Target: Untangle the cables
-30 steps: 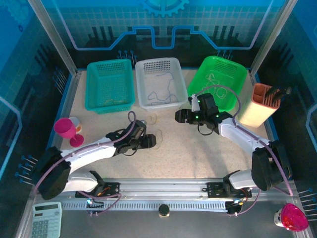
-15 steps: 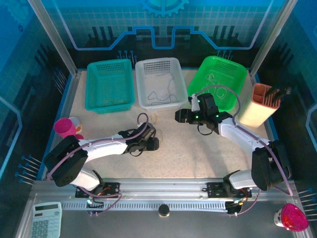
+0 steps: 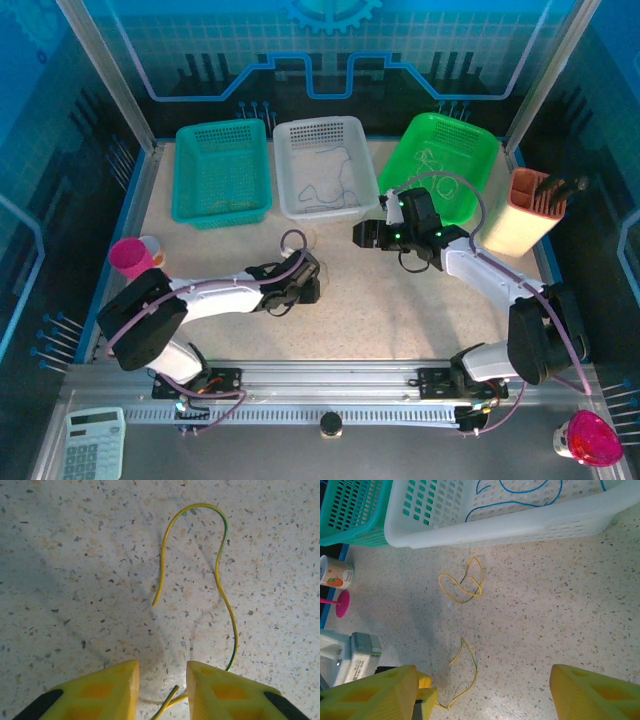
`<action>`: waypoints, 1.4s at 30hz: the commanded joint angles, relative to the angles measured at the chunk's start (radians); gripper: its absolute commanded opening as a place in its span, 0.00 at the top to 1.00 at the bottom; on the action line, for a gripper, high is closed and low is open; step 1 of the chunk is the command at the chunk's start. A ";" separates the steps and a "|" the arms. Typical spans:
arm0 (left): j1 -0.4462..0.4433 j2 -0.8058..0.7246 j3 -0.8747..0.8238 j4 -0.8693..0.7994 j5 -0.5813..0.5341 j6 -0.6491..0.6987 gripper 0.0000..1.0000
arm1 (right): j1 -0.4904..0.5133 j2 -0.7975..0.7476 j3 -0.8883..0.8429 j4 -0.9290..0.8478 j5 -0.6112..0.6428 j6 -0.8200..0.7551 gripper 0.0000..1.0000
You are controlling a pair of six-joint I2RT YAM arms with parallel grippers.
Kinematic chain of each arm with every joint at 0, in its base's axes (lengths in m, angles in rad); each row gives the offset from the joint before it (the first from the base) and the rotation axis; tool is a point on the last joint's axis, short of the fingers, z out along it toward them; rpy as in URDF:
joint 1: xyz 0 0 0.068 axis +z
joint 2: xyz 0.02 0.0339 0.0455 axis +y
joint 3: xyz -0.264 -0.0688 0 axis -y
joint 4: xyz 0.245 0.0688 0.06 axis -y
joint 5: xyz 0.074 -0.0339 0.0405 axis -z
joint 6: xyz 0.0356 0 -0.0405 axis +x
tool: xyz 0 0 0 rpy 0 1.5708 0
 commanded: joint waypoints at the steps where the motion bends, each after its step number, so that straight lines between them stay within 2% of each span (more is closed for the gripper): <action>1: -0.010 0.017 -0.006 0.019 -0.014 0.012 0.72 | 0.005 -0.029 0.006 0.006 -0.020 0.007 0.29; 4: -0.009 0.018 -0.011 0.023 -0.013 0.015 0.84 | 0.004 -0.042 0.013 0.001 -0.026 0.007 0.29; 7: -0.009 0.005 -0.006 0.014 -0.015 0.027 1.00 | 0.004 -0.049 0.020 0.001 -0.037 0.002 0.29; 15: -0.008 -0.161 0.130 -0.129 0.001 0.121 1.00 | 0.006 -0.095 -0.002 0.105 -0.147 -0.062 0.27; 19: -0.004 -0.209 0.241 -0.204 0.052 0.172 1.00 | 0.006 -0.130 -0.046 0.213 -0.248 -0.097 0.23; 26: 0.017 -0.227 0.392 -0.253 0.165 0.198 1.00 | -0.020 -0.164 -0.028 0.279 -0.379 -0.124 0.21; 32: 0.049 -0.236 0.468 -0.246 0.270 0.200 1.00 | -0.097 -0.203 -0.039 0.335 -0.475 -0.111 0.20; 36: 0.068 -0.247 0.501 -0.239 0.329 0.206 1.00 | -0.167 -0.192 -0.055 0.415 -0.497 0.008 0.20; 42: 0.092 -0.258 0.524 -0.218 0.380 0.185 1.00 | -0.169 -0.199 -0.078 0.499 -0.524 0.053 0.19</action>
